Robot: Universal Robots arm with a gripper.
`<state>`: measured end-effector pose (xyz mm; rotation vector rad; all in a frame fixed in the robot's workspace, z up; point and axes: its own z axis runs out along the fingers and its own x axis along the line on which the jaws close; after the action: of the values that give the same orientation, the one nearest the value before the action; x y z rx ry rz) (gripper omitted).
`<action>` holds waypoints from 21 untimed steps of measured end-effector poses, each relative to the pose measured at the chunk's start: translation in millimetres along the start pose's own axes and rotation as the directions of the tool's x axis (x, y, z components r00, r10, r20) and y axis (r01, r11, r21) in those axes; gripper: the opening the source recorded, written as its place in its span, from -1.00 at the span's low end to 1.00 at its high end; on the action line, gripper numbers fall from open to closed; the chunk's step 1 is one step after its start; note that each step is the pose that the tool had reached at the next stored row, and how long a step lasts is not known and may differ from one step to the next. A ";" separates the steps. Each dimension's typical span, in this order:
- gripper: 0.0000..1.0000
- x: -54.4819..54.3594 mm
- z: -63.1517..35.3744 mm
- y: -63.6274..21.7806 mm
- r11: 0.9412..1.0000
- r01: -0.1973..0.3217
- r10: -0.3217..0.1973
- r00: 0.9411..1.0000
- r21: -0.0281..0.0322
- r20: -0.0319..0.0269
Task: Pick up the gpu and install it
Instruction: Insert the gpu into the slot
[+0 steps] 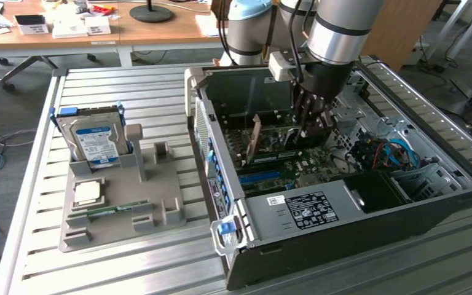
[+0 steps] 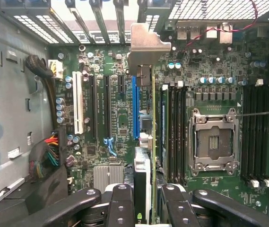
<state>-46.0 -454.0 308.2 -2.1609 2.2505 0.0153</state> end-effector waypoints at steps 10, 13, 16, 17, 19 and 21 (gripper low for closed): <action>-0.47 0.4 1.5 9.8 1.000 0.000 0.000 1.000 0.000 0.000; -0.47 0.6 5.6 10.4 1.000 0.000 0.000 1.000 0.000 0.000; -0.47 1.5 7.6 11.1 1.000 0.000 0.000 1.000 0.000 0.000; -0.47 2.4 8.1 11.3 1.000 0.000 0.000 1.000 0.000 0.000; -0.47 3.9 8.9 11.8 1.000 0.000 0.000 1.000 0.000 0.000; -0.47 4.8 10.2 12.6 1.000 0.000 0.000 1.000 0.000 0.000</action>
<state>-58.7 -458.0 297.8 -2.1609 2.2501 0.0154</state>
